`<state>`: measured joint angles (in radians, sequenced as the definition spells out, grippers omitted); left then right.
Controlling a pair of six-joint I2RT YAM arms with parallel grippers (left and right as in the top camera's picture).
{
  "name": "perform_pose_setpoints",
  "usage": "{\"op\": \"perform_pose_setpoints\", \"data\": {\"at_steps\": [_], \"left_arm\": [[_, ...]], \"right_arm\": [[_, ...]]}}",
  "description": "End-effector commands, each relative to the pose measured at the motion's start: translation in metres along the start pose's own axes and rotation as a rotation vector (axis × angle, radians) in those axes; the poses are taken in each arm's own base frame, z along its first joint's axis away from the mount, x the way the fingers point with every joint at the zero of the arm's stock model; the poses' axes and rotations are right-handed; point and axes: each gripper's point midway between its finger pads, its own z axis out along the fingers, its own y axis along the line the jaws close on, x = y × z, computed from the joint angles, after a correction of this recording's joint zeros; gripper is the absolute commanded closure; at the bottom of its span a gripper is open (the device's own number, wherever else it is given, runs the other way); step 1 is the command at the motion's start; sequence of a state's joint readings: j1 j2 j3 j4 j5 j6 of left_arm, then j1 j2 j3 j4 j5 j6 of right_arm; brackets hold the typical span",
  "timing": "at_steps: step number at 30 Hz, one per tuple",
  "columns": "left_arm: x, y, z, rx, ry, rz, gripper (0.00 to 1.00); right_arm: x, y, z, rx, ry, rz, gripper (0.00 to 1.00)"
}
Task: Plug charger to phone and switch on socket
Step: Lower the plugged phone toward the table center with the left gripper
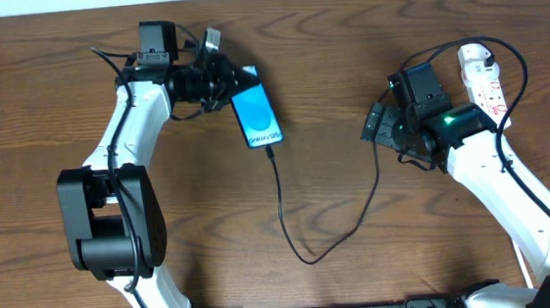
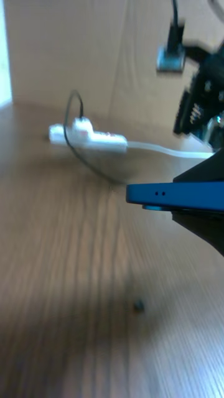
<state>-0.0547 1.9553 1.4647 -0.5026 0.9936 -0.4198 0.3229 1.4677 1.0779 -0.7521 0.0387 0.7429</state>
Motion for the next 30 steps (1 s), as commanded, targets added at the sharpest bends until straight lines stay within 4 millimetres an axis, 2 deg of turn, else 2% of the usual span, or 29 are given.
{"op": "perform_pose_setpoints", "data": {"at_steps": [1,16,25,30], "left_arm": [[0.006,0.010,0.007,-0.103,0.004,0.114,0.92],[0.042,0.011,0.060,-0.231,0.100,0.188,0.93],[0.060,0.031,0.093,-0.250,0.180,0.169,0.92],[0.061,0.040,0.103,-0.257,0.186,0.119,0.92]], "right_arm": [[-0.002,0.001,-0.005,-0.002,-0.020,0.006,0.08],[-0.002,0.001,-0.005,-0.002,-0.020,0.006,0.07],[-0.002,0.001,-0.005,0.000,-0.018,0.006,0.07],[-0.002,0.001,-0.005,0.000,-0.017,0.006,0.07]]}}
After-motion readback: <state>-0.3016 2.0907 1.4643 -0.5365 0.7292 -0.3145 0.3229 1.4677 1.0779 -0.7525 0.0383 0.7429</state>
